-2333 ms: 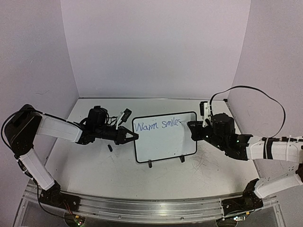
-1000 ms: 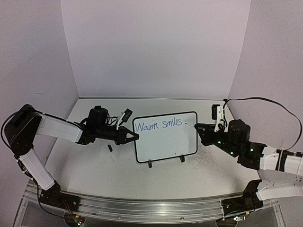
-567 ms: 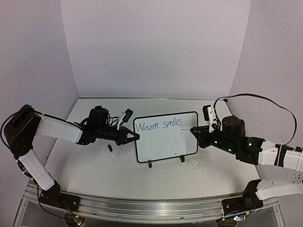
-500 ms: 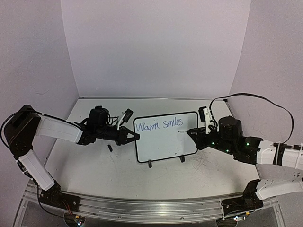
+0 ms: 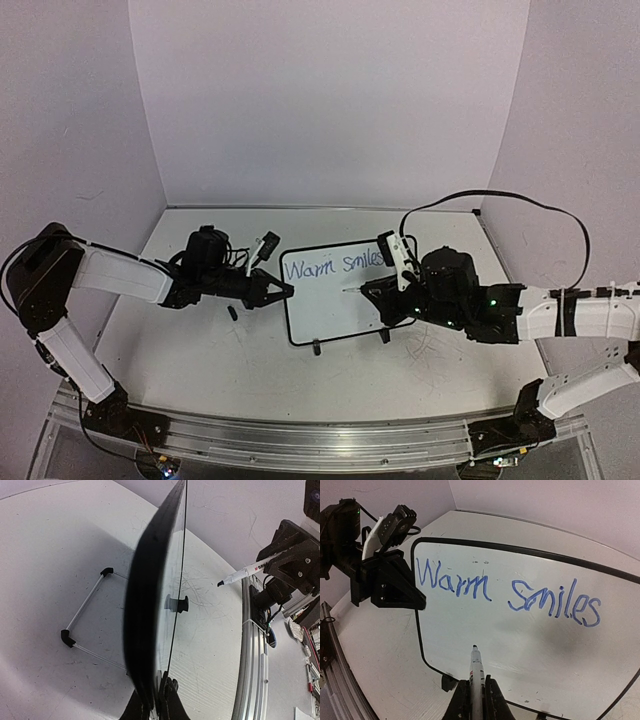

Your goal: Write a sentence on the whiteboard

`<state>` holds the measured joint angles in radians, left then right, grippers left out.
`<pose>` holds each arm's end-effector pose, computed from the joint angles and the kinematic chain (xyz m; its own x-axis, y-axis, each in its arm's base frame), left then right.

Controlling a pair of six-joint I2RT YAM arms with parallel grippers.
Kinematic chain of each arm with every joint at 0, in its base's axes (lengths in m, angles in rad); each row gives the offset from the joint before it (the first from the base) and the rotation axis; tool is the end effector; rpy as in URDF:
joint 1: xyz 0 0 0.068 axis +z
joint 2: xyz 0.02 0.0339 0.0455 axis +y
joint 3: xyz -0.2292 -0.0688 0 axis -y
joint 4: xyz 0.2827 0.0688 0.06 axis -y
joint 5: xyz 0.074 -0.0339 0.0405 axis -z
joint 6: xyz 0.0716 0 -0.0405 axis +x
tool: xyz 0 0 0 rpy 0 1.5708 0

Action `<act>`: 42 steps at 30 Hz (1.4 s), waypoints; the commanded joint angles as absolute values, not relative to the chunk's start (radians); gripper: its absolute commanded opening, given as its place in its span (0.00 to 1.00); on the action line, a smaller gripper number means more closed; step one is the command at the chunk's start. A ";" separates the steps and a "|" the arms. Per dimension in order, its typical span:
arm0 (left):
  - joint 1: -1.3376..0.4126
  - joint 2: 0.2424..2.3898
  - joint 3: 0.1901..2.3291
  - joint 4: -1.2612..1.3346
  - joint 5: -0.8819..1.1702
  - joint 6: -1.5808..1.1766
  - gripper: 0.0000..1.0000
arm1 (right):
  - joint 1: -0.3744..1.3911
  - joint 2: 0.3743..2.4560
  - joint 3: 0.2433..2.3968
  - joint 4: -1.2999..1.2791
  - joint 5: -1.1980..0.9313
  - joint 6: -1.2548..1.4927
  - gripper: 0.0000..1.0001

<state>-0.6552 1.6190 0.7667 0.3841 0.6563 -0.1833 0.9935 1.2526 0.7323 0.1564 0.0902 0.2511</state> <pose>0.2739 -0.2655 0.1101 -0.5185 0.2163 -0.8272 0.8340 0.3416 -0.4334 0.2014 0.2975 0.1910 -0.3841 -0.1363 -0.9132 -0.7156 0.6689 0.2011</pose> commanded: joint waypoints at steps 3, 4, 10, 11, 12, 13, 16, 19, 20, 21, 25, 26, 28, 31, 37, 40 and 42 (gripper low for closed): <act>-0.631 1.586 0.734 0.333 0.519 -0.143 0.00 | 1.008 1.287 0.810 0.189 0.128 0.237 0.00; -0.629 1.585 0.732 0.333 0.521 -0.142 0.00 | 1.008 1.286 0.810 0.189 0.129 0.232 0.00; -0.628 1.576 0.725 0.336 0.529 -0.140 0.00 | 1.010 1.281 0.814 0.192 0.162 0.183 0.00; -0.628 1.572 0.725 0.337 0.529 -0.140 0.00 | 1.009 1.286 0.819 0.192 0.162 0.182 0.00; -0.628 1.570 0.725 0.337 0.529 -0.140 0.00 | 1.010 1.294 0.827 0.192 0.163 0.186 0.00; -0.627 1.568 0.726 0.336 0.528 -0.139 0.00 | 1.009 1.304 0.835 0.192 0.160 0.191 0.00; -0.627 1.565 0.728 0.336 0.528 -0.137 0.00 | 1.022 1.336 0.852 0.207 0.129 0.187 0.00; -0.628 1.566 0.728 0.336 0.526 -0.135 0.00 | 1.057 1.374 0.876 0.218 0.123 0.155 0.00; -0.628 1.567 0.728 0.336 0.527 -0.135 0.00 | 1.068 1.388 0.886 0.221 0.123 0.150 0.00; -0.628 1.569 0.728 0.336 0.527 -0.135 0.00 | 1.077 1.405 0.898 0.227 0.120 0.147 0.00; -0.628 1.578 0.730 0.336 0.529 -0.134 0.00 | 1.127 1.489 0.949 0.245 0.118 0.134 0.00; -0.629 1.579 0.731 0.336 0.531 -0.133 0.00 | 1.140 1.517 0.965 0.245 0.124 0.125 0.00; -0.629 1.582 0.734 0.336 0.538 -0.132 0.00 | 1.159 1.563 0.986 0.250 0.131 0.103 0.00; -0.628 1.581 0.735 0.336 0.537 -0.128 0.00 | 1.174 1.599 0.986 0.279 0.153 0.074 0.00; -0.628 1.562 0.725 0.336 0.536 -0.122 0.00 | 1.175 1.595 0.961 0.339 0.148 0.076 0.00; -0.628 1.557 0.720 0.336 0.533 -0.120 0.00 | 1.175 1.590 0.942 0.354 0.185 0.076 0.00; -0.628 1.555 0.720 0.336 0.532 -0.120 0.00 | 1.174 1.574 0.922 0.367 0.221 0.086 0.00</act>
<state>-0.6518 1.5825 0.7349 0.3828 0.6548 -0.1730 1.1767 1.6012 0.9511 0.2979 0.1472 0.0937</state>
